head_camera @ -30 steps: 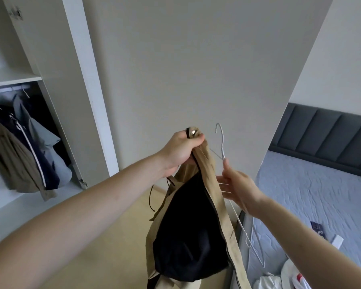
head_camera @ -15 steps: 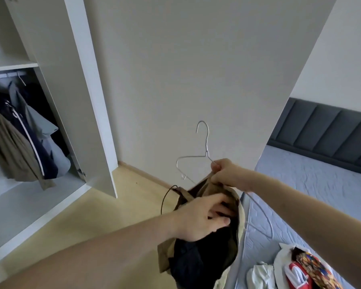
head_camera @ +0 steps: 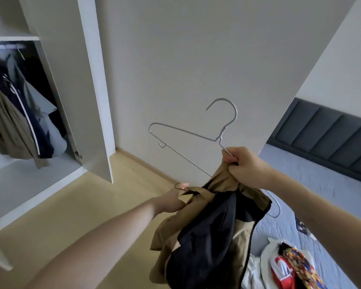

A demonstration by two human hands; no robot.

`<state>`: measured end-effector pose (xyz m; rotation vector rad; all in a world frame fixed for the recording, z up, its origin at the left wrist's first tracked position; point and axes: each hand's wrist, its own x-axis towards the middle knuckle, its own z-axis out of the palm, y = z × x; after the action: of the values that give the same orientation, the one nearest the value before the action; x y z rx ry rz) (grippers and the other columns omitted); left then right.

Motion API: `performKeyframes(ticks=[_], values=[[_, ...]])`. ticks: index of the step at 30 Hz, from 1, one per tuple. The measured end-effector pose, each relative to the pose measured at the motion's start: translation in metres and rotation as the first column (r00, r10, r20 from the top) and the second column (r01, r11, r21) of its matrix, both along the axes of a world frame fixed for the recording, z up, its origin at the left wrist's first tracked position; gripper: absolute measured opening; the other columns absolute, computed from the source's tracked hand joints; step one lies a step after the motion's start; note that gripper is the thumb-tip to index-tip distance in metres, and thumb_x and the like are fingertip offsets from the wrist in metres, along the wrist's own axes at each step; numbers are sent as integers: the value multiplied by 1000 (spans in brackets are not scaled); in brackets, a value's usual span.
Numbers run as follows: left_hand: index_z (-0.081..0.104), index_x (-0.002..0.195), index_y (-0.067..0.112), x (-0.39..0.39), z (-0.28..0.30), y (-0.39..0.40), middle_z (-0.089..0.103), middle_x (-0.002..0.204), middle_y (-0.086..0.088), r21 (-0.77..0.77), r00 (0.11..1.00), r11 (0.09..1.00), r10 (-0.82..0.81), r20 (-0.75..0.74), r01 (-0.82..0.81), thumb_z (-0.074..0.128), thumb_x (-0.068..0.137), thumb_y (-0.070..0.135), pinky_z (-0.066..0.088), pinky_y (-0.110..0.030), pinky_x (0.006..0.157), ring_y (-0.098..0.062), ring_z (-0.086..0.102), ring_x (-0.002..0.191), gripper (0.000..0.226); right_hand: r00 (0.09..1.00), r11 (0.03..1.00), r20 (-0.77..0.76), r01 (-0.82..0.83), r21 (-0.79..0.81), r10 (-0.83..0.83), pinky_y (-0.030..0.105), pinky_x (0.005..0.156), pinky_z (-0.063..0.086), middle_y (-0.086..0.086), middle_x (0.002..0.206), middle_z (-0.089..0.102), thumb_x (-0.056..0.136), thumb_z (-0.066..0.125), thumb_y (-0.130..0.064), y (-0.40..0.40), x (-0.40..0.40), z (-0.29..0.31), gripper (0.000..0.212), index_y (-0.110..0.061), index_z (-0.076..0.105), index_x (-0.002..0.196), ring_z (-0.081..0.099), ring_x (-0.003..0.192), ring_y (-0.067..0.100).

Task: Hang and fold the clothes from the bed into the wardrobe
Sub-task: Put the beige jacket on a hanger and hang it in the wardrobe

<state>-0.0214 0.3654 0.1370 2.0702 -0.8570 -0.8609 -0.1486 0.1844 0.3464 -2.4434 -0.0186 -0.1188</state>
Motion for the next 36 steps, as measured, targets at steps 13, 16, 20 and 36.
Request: performKeyframes(ticks=[13, 16, 20, 36], values=[[59, 82, 17, 35, 24, 9, 63, 88, -4, 11, 979, 997, -75, 191, 74, 69, 91, 21, 48, -40, 80, -15, 53, 82, 14, 956, 935, 73, 294, -197, -285, 30, 56, 20, -9, 62, 26, 68, 38, 12, -63, -42, -21, 34, -19, 24, 70, 19, 64, 11], [50, 82, 20, 57, 50, 18, 54, 83, 2, 51, 977, 998, -55, 206, 46, 68, 95, 42, 38, -33, 70, -16, 47, 75, 31, 918, 904, 119, 393, -170, -377, 33, 55, 20, -9, 59, 26, 67, 38, 12, -75, -45, -28, 36, -21, 24, 68, 19, 62, 13], [47, 81, 20, 67, 79, 30, 50, 76, 8, 77, 964, 991, -120, 236, 105, 69, 91, 53, 37, -27, 67, -12, 46, 68, 41, 885, 887, 165, 453, -90, -435, 34, 55, 20, -2, 62, 29, 66, 36, 12, -77, -37, -24, 35, -21, 25, 68, 22, 61, 17], [66, 87, 17, 125, 119, 107, 64, 83, 2, -57, 798, 914, 381, 467, -402, 48, 106, 41, 38, -26, 63, -22, 60, 84, 36, 896, 888, 272, 411, -207, -351, 35, 57, 20, -2, 60, 26, 63, 41, 10, -61, 0, -19, 36, -21, 23, 67, 19, 65, 20]])
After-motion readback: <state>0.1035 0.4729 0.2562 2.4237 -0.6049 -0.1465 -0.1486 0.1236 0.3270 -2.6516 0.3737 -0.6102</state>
